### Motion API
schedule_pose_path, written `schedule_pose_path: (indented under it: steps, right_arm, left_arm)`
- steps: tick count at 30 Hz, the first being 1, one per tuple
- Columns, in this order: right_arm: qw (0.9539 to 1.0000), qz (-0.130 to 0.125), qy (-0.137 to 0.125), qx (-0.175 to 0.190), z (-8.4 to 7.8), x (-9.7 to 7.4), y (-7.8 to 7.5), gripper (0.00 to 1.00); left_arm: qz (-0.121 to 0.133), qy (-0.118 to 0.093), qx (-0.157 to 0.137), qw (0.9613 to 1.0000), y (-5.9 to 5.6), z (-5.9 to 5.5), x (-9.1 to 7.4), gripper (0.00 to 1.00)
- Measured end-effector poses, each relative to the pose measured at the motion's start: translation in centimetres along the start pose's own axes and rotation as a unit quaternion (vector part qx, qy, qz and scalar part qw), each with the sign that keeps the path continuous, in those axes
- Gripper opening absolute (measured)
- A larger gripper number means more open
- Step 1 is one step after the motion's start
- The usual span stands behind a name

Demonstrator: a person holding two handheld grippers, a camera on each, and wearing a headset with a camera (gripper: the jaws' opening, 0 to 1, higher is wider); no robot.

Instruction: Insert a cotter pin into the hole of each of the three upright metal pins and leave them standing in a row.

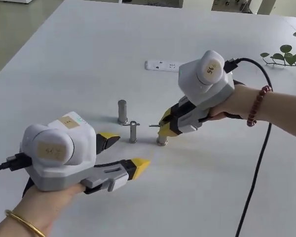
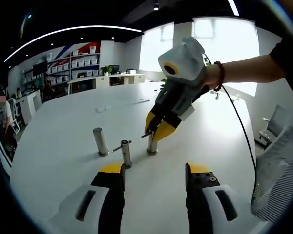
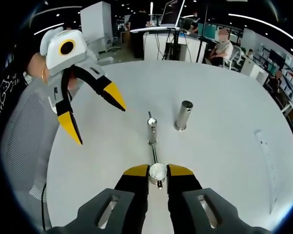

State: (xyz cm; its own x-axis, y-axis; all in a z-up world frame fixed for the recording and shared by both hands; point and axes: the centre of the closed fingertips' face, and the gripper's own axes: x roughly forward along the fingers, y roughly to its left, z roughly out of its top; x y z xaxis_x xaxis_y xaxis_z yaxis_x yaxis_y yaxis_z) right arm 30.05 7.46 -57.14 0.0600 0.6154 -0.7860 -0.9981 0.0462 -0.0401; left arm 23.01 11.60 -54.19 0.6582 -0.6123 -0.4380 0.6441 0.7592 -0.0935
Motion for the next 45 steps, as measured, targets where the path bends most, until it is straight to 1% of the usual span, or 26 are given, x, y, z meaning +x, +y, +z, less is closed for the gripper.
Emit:
schedule_pose_path:
  steps: [4,8,15,16,17,18,20,22,26,27,28,29,30,32,34,35,36,37,39,42,44,45]
  right_arm:
    - [1.0000,0.006,-0.003,0.002,0.0,-0.1,-0.1,0.09]
    - [0.9999,0.011,-0.001,0.002,-0.1,-0.1,0.2,0.09]
    - [0.9999,0.013,0.002,0.006,-0.1,-0.1,0.1,0.10]
    - [0.9999,0.010,0.000,0.007,0.0,-0.1,0.0,0.13]
    - [0.9998,0.009,-0.009,0.017,0.3,-0.2,0.1,0.15]
    - [0.9997,0.011,-0.011,0.017,0.4,-0.3,0.1,0.17]
    - [0.9998,0.009,-0.010,0.016,0.4,-0.4,0.2,0.18]
    - [0.9998,0.007,-0.010,0.018,0.8,-0.9,0.7,0.20]
    - [0.9984,0.007,-0.032,0.045,1.8,-1.1,0.8,0.22]
    - [0.9970,0.001,-0.045,0.064,2.3,-1.2,0.8,0.23]
    - [0.9958,-0.002,-0.053,0.074,2.7,-1.2,0.7,0.24]
    - [0.9948,-0.008,-0.067,0.077,3.3,-1.3,0.5,0.25]
    - [0.9941,-0.012,-0.075,0.078,3.7,-1.3,0.3,0.25]
    - [0.9904,-0.017,-0.094,0.100,4.6,-1.2,0.0,0.25]
    - [0.9883,-0.023,-0.102,0.111,5.2,-1.1,-0.4,0.26]
    - [0.9876,-0.027,-0.106,0.113,5.4,-1.0,-0.8,0.26]
    - [0.9858,-0.035,-0.113,0.119,5.7,-0.7,-1.4,0.26]
    - [0.9852,-0.036,-0.115,0.122,6.0,-0.3,-1.7,0.26]
    - [0.9834,-0.043,-0.122,0.127,6.7,0.1,-1.8,0.26]
    - [0.9781,-0.048,-0.137,0.149,7.6,1.0,-2.5,0.26]
    - [0.9775,-0.059,-0.136,0.150,7.8,1.5,-3.0,0.26]
    - [0.9775,-0.060,-0.137,0.148,7.9,1.8,-3.2,0.25]
  left_arm:
    - [-0.002,0.001,-0.003,1.0000,-0.1,0.0,0.0,0.48]
    - [-0.003,0.001,-0.003,1.0000,-0.2,-0.1,0.0,0.49]
    - [-0.005,0.002,-0.003,1.0000,-0.3,-0.1,0.0,0.50]
    - [-0.005,0.001,-0.002,1.0000,-0.2,-0.1,0.0,0.50]
    - [-0.004,0.001,-0.003,1.0000,-0.2,-0.1,-0.1,0.50]
    - [-0.004,0.001,-0.003,1.0000,-0.2,-0.1,-0.1,0.50]
    - [-0.002,0.001,-0.003,1.0000,-0.1,0.0,-0.2,0.50]
    - [-0.002,0.000,-0.004,1.0000,-0.1,0.1,-0.4,0.50]
    - [0.001,0.001,-0.006,1.0000,0.2,0.1,-0.7,0.51]
    - [0.003,0.000,-0.005,1.0000,0.2,0.1,-0.9,0.52]
    - [0.004,0.000,-0.005,1.0000,0.3,0.1,-1.0,0.52]
    - [0.005,0.000,-0.006,1.0000,0.4,0.1,-1.1,0.52]
    - [0.006,-0.001,-0.006,1.0000,0.4,0.1,-1.2,0.53]
    - [0.009,-0.002,-0.003,1.0000,0.5,0.2,-1.4,0.53]
    - [0.010,-0.003,-0.001,0.9999,0.6,0.3,-1.5,0.54]
    - [0.011,-0.004,0.000,0.9999,0.7,0.3,-1.6,0.54]
    - [0.012,-0.004,0.001,0.9999,0.7,0.3,-1.6,0.54]
    - [0.012,-0.005,0.001,0.9999,0.7,0.3,-1.7,0.55]
    - [0.014,-0.005,0.001,0.9999,0.8,0.3,-1.7,0.55]
    - [0.015,-0.008,0.000,0.9999,0.7,0.3,-1.9,0.56]
    - [0.014,-0.010,0.000,0.9999,0.6,0.3,-1.9,0.57]
    - [0.014,-0.011,0.001,0.9998,0.6,0.4,-2.0,0.57]
